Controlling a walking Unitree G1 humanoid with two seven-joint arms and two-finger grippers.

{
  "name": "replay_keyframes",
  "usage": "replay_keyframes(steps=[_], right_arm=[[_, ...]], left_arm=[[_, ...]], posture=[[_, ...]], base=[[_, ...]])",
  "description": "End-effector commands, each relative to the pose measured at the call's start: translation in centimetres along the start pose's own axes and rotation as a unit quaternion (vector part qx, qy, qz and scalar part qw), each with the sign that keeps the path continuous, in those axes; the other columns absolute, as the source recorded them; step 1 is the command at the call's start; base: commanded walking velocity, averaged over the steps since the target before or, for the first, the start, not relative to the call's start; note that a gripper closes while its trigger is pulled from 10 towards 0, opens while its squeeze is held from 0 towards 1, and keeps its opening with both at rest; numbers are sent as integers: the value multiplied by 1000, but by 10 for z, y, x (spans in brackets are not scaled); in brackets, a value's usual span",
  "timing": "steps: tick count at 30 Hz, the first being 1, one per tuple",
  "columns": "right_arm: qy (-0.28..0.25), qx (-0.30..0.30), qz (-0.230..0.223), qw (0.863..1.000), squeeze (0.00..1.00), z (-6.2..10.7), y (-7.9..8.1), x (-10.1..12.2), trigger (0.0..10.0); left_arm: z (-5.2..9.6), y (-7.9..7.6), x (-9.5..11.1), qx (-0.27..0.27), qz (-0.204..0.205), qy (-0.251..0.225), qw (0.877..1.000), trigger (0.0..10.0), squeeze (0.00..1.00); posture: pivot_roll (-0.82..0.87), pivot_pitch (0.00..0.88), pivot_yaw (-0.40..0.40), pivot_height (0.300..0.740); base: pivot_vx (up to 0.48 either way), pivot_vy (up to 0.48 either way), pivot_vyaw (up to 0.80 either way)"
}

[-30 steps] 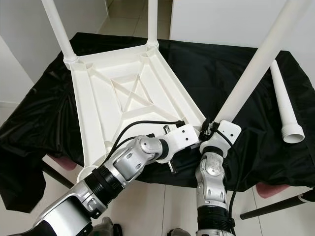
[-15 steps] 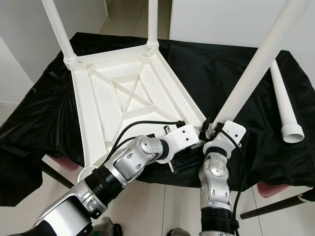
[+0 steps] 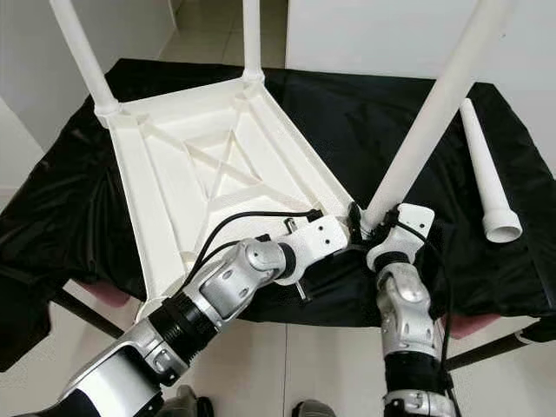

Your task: Building children table

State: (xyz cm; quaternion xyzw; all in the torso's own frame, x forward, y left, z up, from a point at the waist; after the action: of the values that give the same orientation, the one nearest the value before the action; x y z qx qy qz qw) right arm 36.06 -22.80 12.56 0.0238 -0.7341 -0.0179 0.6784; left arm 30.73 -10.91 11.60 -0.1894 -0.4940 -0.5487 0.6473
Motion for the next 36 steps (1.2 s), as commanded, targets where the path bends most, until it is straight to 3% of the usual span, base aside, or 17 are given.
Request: replay_keyframes(steps=[1,3,6,8,14,18,32,33,34,35,36], right_arm=[[6,14,4,1000,0,-2,-5,-1,10000],[8,67,13,998,0,-4,5,0,10000],[8,92,17,996,0,-5,10,0,10000],[21,178,28,983,0,-6,26,-2,10000],[50,246,59,966,0,-7,33,-13,10000],[64,257,77,961,0,-10,30,-18,10000],[128,260,59,955,0,-10,19,-41,10000],[130,259,58,955,0,-10,17,-42,3725],[130,259,58,955,0,-10,17,-42,3725],[135,258,46,956,0,-7,14,-45,0],[137,254,42,957,0,-6,12,-46,0]], left_arm=[[-2,0,10,12,-8,-9,1000,10000,0],[-1,0,10,12,-8,-9,1000,10000,0],[-1,1,10,12,-8,-9,1000,10000,0],[-1,1,10,11,-8,-8,1000,10000,0],[-1,0,10,10,-10,-8,1000,10000,0],[-1,1,10,10,-11,-8,1000,10000,0],[-1,2,11,11,-12,-7,1000,10000,0],[-1,2,11,11,-12,-7,1000,10000,0],[-1,2,11,11,-12,-7,1000,10000,0],[-1,1,11,11,-11,-7,1000,10000,0],[-1,1,11,11,-11,-8,1000,10000,0]], posture=[[-21,40,21,740],[-18,43,26,740],[-18,44,29,740],[-20,46,36,740],[-19,46,41,740],[-19,46,41,740],[-12,42,43,740],[-13,43,41,740],[-13,43,41,740],[-14,45,42,740],[-16,47,42,740]], base=[[0,0,0],[0,0,0],[0,0,0],[0,0,0],[0,0,0],[0,0,0],[0,0,0],[0,0,0],[0,0,0],[0,0,0],[0,0,0]])
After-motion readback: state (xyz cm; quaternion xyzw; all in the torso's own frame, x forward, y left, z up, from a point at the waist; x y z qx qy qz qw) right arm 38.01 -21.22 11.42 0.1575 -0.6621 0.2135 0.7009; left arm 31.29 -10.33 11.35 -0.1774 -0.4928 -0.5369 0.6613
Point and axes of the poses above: a point about 5 cm out from each wrist's last joint towards the gripper, its own z axis pointing back from the gripper into the wrist, its own x axis along the axis of the wrist's last joint, y = z × x, the point moved 6 cm from there along -z, pointing out of the wrist towards the gripper, and after that the axes turned 1 degree about -z, right-handed, at the moved point
